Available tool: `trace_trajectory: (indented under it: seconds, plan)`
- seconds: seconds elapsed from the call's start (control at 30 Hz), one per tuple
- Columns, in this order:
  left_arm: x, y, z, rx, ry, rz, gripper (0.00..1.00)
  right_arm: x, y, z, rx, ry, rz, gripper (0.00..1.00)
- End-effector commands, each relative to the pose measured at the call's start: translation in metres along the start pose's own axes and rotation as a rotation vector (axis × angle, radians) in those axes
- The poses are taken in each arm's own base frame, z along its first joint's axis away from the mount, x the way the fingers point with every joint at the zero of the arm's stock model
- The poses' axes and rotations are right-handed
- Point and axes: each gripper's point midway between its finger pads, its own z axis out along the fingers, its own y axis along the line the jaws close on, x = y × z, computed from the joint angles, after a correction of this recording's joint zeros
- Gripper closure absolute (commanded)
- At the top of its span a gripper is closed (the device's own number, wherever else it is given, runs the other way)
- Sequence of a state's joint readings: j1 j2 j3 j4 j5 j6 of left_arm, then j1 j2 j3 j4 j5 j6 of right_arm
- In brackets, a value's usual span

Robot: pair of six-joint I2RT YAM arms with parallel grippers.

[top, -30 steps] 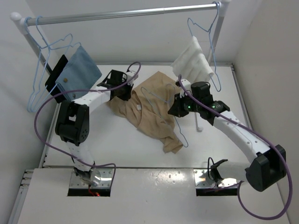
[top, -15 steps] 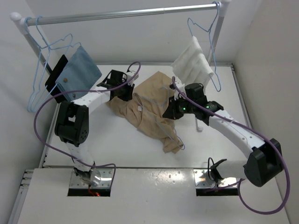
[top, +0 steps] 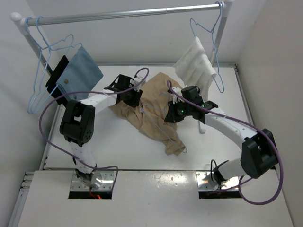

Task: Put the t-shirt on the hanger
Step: Place tshirt on hanger

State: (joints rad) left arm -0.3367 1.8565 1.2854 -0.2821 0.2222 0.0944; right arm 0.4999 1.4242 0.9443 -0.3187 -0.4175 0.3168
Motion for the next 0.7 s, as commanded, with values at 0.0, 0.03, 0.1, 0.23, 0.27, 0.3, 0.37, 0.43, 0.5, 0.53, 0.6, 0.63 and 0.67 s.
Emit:
trace_trajectory:
  seconds: [0.0, 0.03, 0.1, 0.23, 0.27, 0.3, 0.37, 0.43, 0.5, 0.53, 0.6, 0.63, 0.67]
  plan:
    - [-0.009, -0.005, 0.013, -0.007, -0.018, 0.035, 0.52, -0.015, 0.003, -0.003, -0.001, -0.049, -0.035, 1.00]
    - [-0.008, -0.002, 0.013, -0.021, -0.015, 0.046, 0.52, -0.015, 0.003, -0.003, -0.001, -0.049, -0.035, 1.00]
    - [-0.003, 0.005, 0.016, -0.052, 0.004, 0.071, 0.55, -0.010, 0.001, 0.000, 0.002, -0.030, -0.026, 1.00]
    - [0.009, 0.015, 0.017, -0.102, 0.034, 0.110, 0.63, -0.012, 0.003, -0.003, 0.001, -0.038, -0.030, 1.00]
    - [0.006, 0.017, 0.014, -0.116, 0.028, 0.111, 0.63, -0.012, 0.003, -0.003, 0.001, -0.038, -0.030, 1.00]
    - [0.006, 0.018, 0.014, -0.125, 0.030, 0.111, 0.64, -0.012, 0.003, -0.003, 0.001, -0.038, -0.030, 1.00]
    - [0.007, 0.020, 0.011, -0.134, 0.031, 0.120, 0.66, -0.012, 0.003, -0.003, 0.001, -0.038, -0.030, 1.00]
    - [0.004, 0.022, 0.008, -0.147, 0.024, 0.122, 0.66, -0.014, 0.004, -0.004, 0.001, -0.038, -0.030, 1.00]
    - [0.005, 0.027, 0.006, -0.176, 0.030, 0.121, 0.63, -0.014, 0.004, -0.004, 0.001, -0.038, -0.030, 1.00]
    - [0.009, 0.026, 0.007, -0.175, 0.039, 0.120, 0.59, -0.014, 0.004, -0.004, 0.001, -0.038, -0.030, 1.00]
    - [0.010, 0.030, 0.006, -0.194, 0.046, 0.143, 0.59, -0.012, 0.002, -0.002, 0.002, -0.030, -0.026, 1.00]
    - [0.015, 0.030, 0.007, -0.191, 0.056, 0.142, 0.62, -0.012, 0.002, -0.002, 0.002, -0.030, -0.026, 1.00]
    - [0.015, 0.030, 0.007, -0.191, 0.057, 0.153, 0.66, -0.012, 0.004, -0.002, -0.007, -0.028, -0.026, 1.00]
